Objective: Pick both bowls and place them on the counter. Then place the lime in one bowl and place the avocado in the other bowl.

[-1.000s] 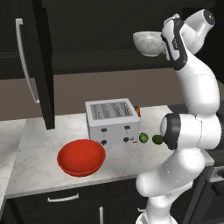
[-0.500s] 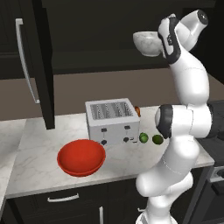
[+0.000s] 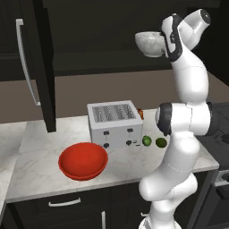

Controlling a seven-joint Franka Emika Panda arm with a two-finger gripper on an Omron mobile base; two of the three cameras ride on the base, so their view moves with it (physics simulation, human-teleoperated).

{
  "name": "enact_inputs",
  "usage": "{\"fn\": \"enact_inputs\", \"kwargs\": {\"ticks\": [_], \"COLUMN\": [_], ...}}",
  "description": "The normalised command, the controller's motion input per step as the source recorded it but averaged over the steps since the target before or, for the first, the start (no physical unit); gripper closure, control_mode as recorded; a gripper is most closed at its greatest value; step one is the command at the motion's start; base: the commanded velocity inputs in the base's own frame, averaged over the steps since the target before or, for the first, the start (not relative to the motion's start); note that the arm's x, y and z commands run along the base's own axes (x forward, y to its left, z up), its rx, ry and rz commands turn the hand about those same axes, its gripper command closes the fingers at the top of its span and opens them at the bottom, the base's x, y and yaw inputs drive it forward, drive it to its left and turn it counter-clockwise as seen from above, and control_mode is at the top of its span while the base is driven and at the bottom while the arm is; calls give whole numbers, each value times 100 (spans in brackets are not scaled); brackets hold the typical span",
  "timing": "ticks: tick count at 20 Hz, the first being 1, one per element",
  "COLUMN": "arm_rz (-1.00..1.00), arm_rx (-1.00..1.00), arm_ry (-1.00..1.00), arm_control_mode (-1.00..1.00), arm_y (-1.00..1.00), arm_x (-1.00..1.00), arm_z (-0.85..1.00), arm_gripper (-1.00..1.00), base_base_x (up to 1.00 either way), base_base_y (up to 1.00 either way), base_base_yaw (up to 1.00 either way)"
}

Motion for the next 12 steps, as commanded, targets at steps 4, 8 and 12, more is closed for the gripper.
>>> {"fn": "enact_inputs", "kwargs": {"ticks": [4,8,12], "arm_rz": [5,3,3], "arm_rx": [0,0,0], "arm_ry": [4,4,2], "arm_control_mode": [-100,-100,-100], "arm_y": [0,0,0], "arm_x": [1,-1,-12], "arm_z": [-21,-28,-25], "arm_gripper": [100,100,100], "base_base_x": [0,0,0], "base_base_y": [0,0,0], "base_base_yaw": [0,0,0]}}
